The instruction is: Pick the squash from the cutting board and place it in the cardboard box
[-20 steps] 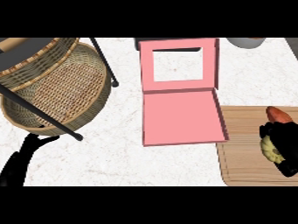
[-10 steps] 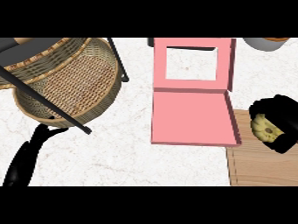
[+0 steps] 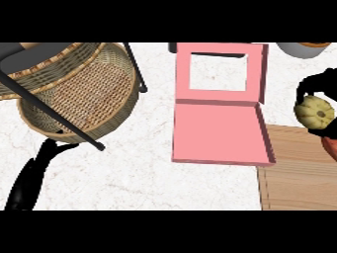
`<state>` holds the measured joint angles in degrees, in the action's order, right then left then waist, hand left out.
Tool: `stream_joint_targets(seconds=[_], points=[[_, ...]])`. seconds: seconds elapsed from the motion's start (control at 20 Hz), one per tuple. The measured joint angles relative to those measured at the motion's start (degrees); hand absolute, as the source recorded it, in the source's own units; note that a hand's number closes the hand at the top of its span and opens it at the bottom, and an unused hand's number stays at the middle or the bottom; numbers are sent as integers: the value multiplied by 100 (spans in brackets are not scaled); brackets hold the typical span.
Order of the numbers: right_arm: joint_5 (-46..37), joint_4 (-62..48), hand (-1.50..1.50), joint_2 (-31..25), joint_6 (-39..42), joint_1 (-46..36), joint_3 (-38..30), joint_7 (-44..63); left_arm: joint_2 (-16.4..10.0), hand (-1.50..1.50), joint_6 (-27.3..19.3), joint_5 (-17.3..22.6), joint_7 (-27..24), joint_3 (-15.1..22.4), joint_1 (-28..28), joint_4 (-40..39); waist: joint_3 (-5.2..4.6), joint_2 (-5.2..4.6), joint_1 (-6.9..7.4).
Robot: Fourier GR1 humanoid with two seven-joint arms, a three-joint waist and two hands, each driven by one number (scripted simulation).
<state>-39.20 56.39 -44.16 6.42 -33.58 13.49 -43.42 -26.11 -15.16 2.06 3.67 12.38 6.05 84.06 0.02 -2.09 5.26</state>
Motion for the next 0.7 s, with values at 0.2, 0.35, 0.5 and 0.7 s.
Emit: stream_joint_targets(seconds=[0.2,0.35,0.5,0.7], points=[[765,-438,150,184,668,-510,-321,-686,5,0,-7,-9,-24,-17,36,-10,-1,26,-34],[1253,-644,150,266,1027,-823,-432,-818,10,0,-49,-28,6,-34,85,6,-3,54,-79],[1669,-737,150,326,1322,-1115,-455,-816,16,0,-75,-26,-17,-71,143,0,-3,84,-138],[2096,-766,150,417,1577,-1467,-374,-717,15,0,-92,-30,-42,-103,209,2,-4,114,-202]])
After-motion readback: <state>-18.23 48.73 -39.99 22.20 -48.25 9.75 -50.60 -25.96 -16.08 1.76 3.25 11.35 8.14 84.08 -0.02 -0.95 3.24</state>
